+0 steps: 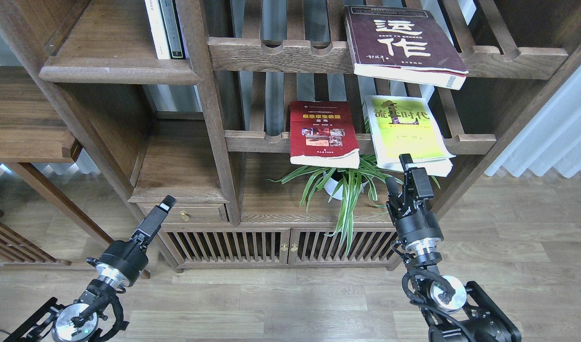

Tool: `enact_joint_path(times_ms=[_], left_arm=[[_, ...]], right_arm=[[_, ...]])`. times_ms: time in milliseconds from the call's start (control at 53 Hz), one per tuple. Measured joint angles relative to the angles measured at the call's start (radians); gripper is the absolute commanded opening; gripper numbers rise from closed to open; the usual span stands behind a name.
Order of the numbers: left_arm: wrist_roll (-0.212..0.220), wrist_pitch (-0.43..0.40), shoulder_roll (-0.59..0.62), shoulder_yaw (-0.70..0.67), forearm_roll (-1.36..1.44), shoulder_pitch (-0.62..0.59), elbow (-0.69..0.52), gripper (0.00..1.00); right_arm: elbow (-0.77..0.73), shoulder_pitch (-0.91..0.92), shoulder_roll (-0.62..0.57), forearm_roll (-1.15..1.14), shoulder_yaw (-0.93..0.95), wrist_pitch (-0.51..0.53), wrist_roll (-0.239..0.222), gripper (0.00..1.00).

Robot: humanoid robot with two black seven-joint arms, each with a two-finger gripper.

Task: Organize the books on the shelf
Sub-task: 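Grasp the yellow-green book's lower edge with the right gripper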

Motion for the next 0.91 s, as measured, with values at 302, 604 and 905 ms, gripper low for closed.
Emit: enact_joint_path(times_ms=[302, 604, 905], left_arm=[[0.000, 0.000, 0.000, 0.000, 0.000, 0.005, -0.007, 1.00], [0.000, 0.000, -0.003, -0.005, 0.000, 0.015, -0.009, 1.00], [-0.003, 0.000, 0.004, -0.053, 0.000, 0.018, -0.011, 1.00]], right_arm=[[-0.039, 0.078, 0.000, 0.001, 0.001, -0.038, 0.005, 0.96], [-0.044, 0.139, 0.000, 0.001, 0.001, -0.236, 0.044, 0.43], [-0.051, 0.154, 0.000, 0.035, 0.004, -0.149, 0.048, 0.04]])
